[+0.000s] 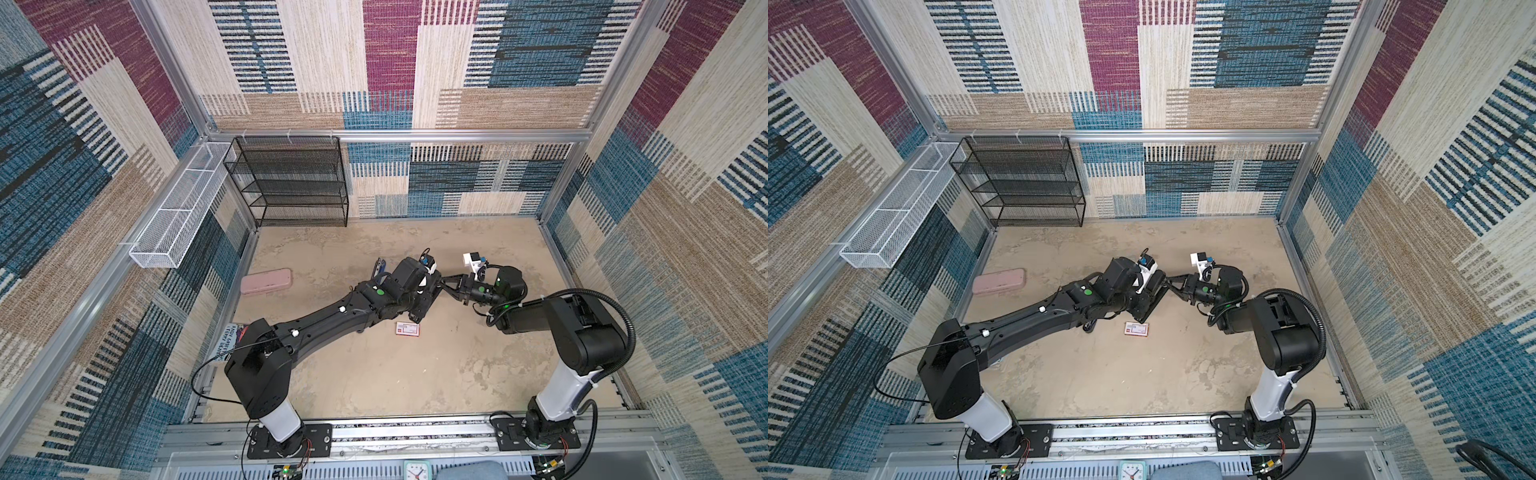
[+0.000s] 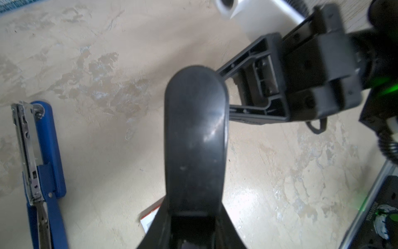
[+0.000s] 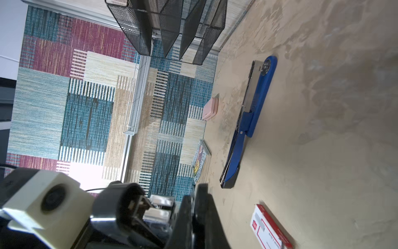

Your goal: Load the staples into the stapler

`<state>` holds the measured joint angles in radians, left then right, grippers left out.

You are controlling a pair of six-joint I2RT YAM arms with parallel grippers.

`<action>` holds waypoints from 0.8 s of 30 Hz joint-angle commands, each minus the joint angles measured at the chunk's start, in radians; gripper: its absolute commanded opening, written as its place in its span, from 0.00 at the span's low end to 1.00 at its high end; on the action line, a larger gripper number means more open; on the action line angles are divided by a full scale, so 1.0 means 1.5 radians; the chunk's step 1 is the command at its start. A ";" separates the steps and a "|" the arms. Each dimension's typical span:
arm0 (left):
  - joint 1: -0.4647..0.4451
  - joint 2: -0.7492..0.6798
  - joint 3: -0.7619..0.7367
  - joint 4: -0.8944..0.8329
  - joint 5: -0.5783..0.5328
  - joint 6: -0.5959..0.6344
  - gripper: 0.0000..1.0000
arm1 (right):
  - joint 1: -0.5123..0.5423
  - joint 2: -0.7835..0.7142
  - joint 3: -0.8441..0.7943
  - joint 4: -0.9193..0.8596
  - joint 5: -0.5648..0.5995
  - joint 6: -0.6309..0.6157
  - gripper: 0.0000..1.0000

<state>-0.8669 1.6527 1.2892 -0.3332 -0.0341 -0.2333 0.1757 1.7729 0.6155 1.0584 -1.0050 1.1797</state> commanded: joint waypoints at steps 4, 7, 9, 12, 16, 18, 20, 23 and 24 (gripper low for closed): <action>-0.002 -0.008 0.005 0.069 0.002 -0.005 0.37 | 0.000 0.002 -0.007 0.031 0.007 -0.015 0.00; -0.002 -0.002 0.026 0.059 -0.003 -0.001 0.49 | 0.000 -0.001 -0.014 0.036 0.008 -0.013 0.00; -0.002 0.005 0.050 0.048 -0.003 0.005 0.52 | 0.000 -0.005 -0.018 0.038 0.008 -0.013 0.00; -0.002 0.028 0.098 0.021 -0.002 0.014 0.54 | 0.000 -0.011 -0.025 0.042 0.009 -0.013 0.00; -0.002 0.070 0.153 -0.019 -0.006 0.030 0.55 | 0.000 -0.019 -0.029 0.044 0.011 -0.012 0.00; -0.001 0.087 0.170 -0.035 -0.012 0.032 0.55 | 0.000 -0.023 -0.030 0.044 0.009 -0.012 0.00; -0.001 0.101 0.183 -0.045 -0.020 0.035 0.55 | 0.000 -0.026 -0.029 0.046 0.006 -0.011 0.00; 0.002 0.112 0.195 -0.051 -0.017 0.036 0.51 | 0.000 -0.029 -0.029 0.047 0.003 -0.011 0.00; 0.004 0.113 0.196 -0.052 -0.013 0.036 0.47 | 0.000 -0.030 -0.029 0.046 0.003 -0.012 0.00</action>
<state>-0.8658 1.8172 1.5688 -0.3885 -0.0505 -0.2058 0.1753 1.7386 0.5709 1.0645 -0.9844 1.1530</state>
